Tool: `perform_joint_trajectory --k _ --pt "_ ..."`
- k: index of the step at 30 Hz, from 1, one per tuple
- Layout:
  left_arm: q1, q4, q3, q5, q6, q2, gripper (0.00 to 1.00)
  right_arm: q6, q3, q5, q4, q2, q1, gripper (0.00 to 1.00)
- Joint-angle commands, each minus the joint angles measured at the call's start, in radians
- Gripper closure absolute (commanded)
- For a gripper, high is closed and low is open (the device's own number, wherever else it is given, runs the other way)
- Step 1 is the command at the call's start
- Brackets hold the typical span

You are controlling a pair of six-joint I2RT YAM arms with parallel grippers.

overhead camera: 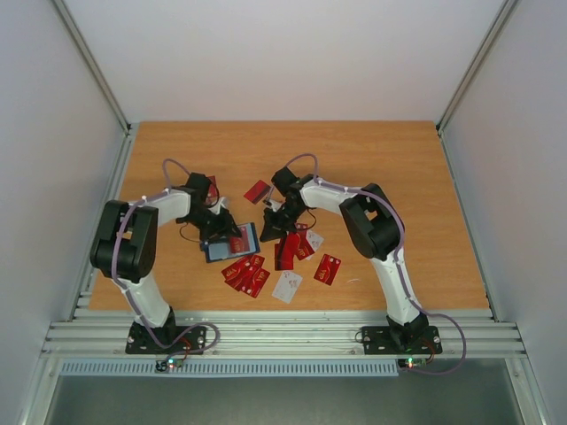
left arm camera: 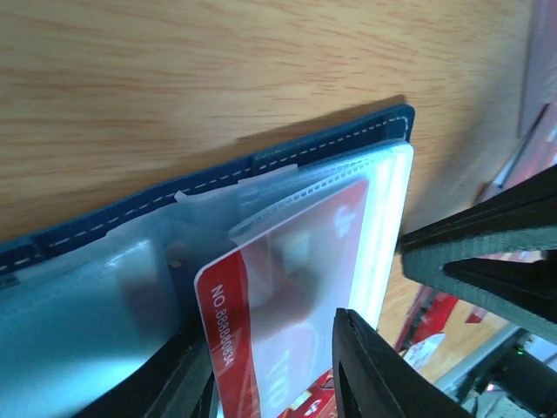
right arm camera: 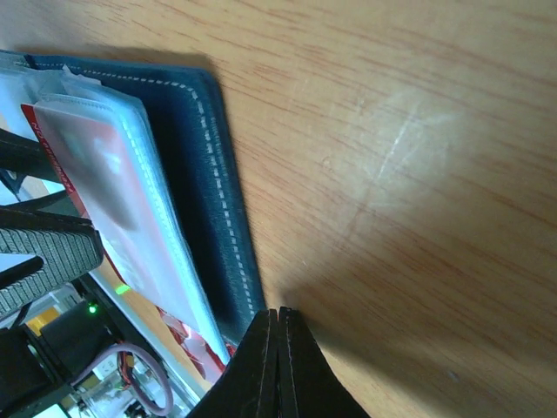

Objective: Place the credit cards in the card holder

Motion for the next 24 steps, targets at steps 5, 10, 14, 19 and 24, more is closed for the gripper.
perform_joint_trajectory --k 5,10,14,19,24 --pt "-0.057 -0.203 0.114 -0.215 -0.04 -0.023 0.56 0.025 0.013 0.04 0.017 0.046 0.01 0.99" --pt "-0.105 -0.24 0.166 -0.274 -0.12 0.025 0.51 0.038 0.007 0.027 0.036 0.044 0.015 0.99" --pt "-0.145 -0.273 0.21 -0.331 -0.169 0.079 0.5 0.047 -0.003 0.02 0.051 0.041 0.022 0.99" --pt "-0.197 -0.329 0.273 -0.412 -0.243 0.13 0.51 0.059 -0.012 0.01 0.069 0.041 0.03 0.99" --pt "-0.243 -0.364 0.343 -0.437 -0.294 0.169 0.51 0.067 -0.019 0.008 0.077 0.042 0.034 0.99"
